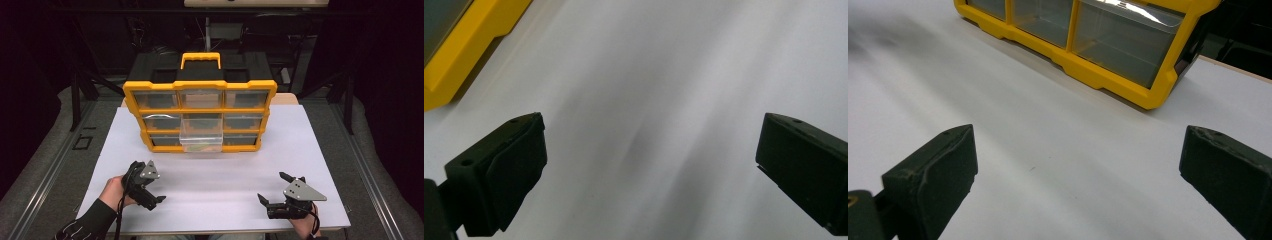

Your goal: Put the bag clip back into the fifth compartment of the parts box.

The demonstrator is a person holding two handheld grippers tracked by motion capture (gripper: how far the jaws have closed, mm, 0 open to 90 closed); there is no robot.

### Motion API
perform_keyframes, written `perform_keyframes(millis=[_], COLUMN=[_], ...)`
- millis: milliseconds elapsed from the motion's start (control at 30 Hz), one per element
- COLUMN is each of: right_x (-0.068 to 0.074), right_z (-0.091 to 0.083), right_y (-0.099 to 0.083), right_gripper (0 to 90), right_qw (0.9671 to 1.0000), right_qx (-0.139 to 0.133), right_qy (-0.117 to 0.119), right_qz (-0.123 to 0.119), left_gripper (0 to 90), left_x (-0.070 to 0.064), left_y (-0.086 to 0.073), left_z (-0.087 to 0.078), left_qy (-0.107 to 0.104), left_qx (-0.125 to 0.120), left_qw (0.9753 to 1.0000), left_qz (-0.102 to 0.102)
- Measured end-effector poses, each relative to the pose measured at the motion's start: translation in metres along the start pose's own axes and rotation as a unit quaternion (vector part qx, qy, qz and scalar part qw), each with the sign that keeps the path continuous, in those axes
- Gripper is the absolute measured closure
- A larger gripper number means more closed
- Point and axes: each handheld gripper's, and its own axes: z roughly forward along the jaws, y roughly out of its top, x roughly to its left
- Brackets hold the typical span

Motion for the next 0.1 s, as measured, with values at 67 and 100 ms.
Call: perform_keyframes(millis=[67,100], right_x=[-0.0005,-0.0008], right_z=[0.0003,0.0003], right_y=[-0.0004,-0.0005], right_gripper=[1.7,1.7], right_qw=[1.0000,1.0000], right_qx=[0.001,0.002], right_qy=[0.000,0.000], right_qz=[0.001,0.000], left_gripper=[0.3,0.3], left_x=[-0.0020,-0.0031], left_y=[-0.0020,-0.0033], left_z=[0.0001,0.0000], left_qy=[0.008,0.011], left_qx=[-0.004,-0.007], left_qw=[1.0000,0.9999], left_qz=[-0.002,-0.003])
